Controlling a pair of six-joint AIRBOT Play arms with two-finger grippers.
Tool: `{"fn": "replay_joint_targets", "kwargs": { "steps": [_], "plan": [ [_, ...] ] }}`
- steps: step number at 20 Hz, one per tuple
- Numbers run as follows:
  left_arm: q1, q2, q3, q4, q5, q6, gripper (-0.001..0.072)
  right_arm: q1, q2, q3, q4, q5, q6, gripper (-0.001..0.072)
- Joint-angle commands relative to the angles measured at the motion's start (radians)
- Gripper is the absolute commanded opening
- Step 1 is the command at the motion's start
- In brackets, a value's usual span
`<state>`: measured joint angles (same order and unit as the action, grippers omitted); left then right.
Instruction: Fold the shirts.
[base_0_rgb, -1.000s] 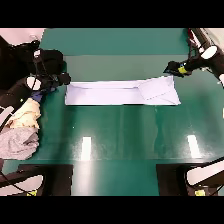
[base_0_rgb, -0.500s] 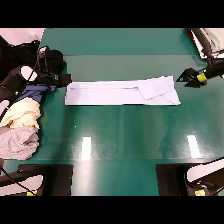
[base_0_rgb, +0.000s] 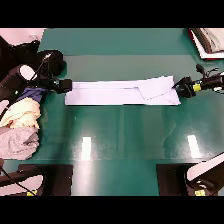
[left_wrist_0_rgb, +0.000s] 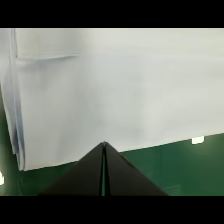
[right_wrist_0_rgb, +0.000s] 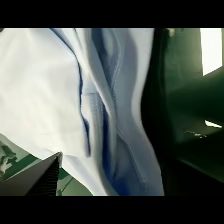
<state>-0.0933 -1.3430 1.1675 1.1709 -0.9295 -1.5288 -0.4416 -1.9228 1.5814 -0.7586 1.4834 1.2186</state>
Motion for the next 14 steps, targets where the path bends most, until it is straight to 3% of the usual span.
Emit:
{"fn": "replay_joint_targets", "kwargs": {
  "steps": [1, 3, 4, 5, 7, 8, 11, 14],
  "plan": [
    [0.000, 0.000, 0.001, -0.008, -0.025, -0.001, 0.0023, 0.041, -0.064, 0.051, 0.031, 0.005, -0.016, 0.0692],
    [0.000, 0.000, 0.001, -0.017, -0.026, -0.001, 0.0023, 0.081, -0.089, 0.090, 0.029, 0.000, -0.016, 0.0626],
    [0.000, 0.000, 0.001, -0.023, -0.026, -0.001, 0.0023, 0.097, -0.097, 0.106, 0.029, -0.011, -0.016, 0.0540],
    [0.000, 0.000, 0.001, -0.029, -0.025, -0.001, 0.0023, 0.109, -0.101, 0.118, 0.029, -0.025, -0.016, 0.0439],
    [0.000, 0.000, 0.001, -0.033, -0.025, -0.001, 0.0023, 0.122, -0.099, 0.135, 0.029, -0.044, -0.016, 0.0101],
    [-0.002, -0.001, 0.001, -0.041, -0.024, -0.002, 0.0023, 0.121, -0.097, 0.150, 0.031, -0.039, -0.016, 0.0018],
    [-0.034, -0.001, 0.002, -0.135, 0.049, -0.001, 0.0022, 0.130, -0.077, 0.219, 0.034, 0.024, -0.013, 0.0017],
    [-0.131, -0.040, 0.059, -0.142, 0.142, 0.000, 0.0021, 0.171, -0.016, 0.305, 0.040, 0.016, 0.074, 0.0016]
  ]
}}
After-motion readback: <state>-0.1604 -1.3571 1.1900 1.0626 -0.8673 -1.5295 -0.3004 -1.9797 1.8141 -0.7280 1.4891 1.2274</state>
